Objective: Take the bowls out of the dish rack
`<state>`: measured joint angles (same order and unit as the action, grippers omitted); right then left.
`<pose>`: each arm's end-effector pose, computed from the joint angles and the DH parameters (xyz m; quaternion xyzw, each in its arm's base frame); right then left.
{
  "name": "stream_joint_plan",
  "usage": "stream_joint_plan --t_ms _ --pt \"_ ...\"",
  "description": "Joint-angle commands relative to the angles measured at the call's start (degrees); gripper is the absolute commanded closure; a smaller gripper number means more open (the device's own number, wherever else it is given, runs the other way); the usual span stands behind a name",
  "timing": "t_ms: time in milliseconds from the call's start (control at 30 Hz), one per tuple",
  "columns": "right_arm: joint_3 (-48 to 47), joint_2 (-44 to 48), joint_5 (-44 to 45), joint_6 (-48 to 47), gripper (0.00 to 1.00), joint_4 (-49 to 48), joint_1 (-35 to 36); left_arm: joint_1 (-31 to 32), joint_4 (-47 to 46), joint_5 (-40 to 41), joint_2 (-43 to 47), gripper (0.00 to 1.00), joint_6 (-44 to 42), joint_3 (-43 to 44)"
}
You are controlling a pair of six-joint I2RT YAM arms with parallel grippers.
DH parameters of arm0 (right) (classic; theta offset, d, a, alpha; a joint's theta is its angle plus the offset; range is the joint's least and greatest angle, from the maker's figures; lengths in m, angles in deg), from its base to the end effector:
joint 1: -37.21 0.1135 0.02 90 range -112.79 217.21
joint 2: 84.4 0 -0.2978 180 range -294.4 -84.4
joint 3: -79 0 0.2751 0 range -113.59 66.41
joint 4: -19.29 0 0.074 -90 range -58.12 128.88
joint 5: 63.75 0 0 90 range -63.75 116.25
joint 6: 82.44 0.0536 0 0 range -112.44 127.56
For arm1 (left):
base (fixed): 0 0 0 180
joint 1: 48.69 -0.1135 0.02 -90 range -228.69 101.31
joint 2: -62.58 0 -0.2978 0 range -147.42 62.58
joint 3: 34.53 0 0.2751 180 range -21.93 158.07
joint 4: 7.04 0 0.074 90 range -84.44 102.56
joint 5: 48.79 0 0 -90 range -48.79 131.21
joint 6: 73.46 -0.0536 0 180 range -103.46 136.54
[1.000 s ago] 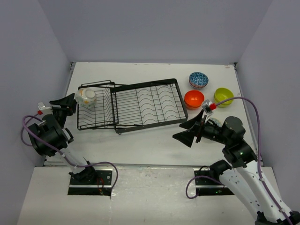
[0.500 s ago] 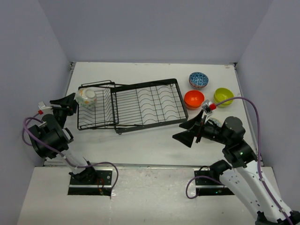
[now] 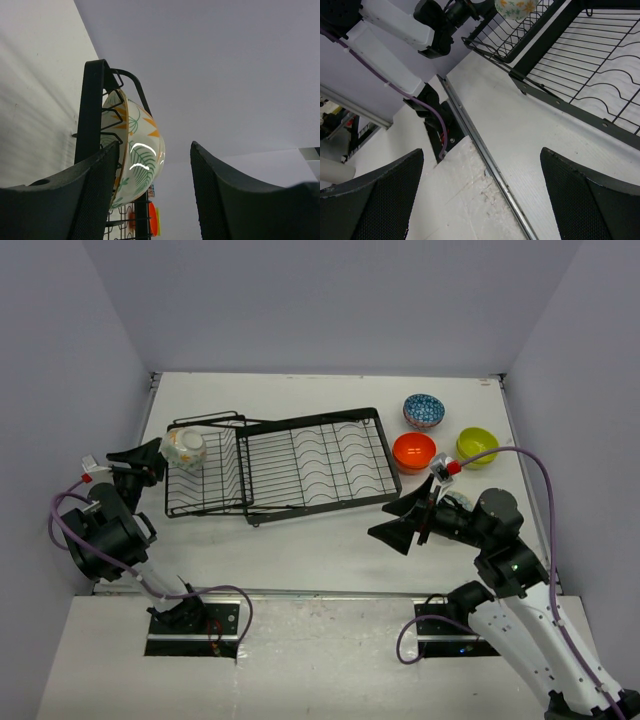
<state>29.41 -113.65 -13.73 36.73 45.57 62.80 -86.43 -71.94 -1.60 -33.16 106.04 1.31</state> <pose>0.1047 0.0883 0.3427 -0.2070 0.7049 0.5148 0.4419 0.2600 0.1552 0.1817 -0.4439 0.5205 -0.5214 0.5100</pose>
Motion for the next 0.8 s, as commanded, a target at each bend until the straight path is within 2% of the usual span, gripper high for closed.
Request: stream_joint_plan --t_ms 0,767 --pt "-0.18 -0.80 -0.44 0.10 0.01 -2.44 0.43 0.73 -23.14 -2.89 -1.02 0.40 1.38 -0.48" --pt "-0.45 -1.51 -1.23 -0.08 0.01 -2.53 1.05 1.09 -23.58 -4.04 3.28 0.40 2.71 1.10"
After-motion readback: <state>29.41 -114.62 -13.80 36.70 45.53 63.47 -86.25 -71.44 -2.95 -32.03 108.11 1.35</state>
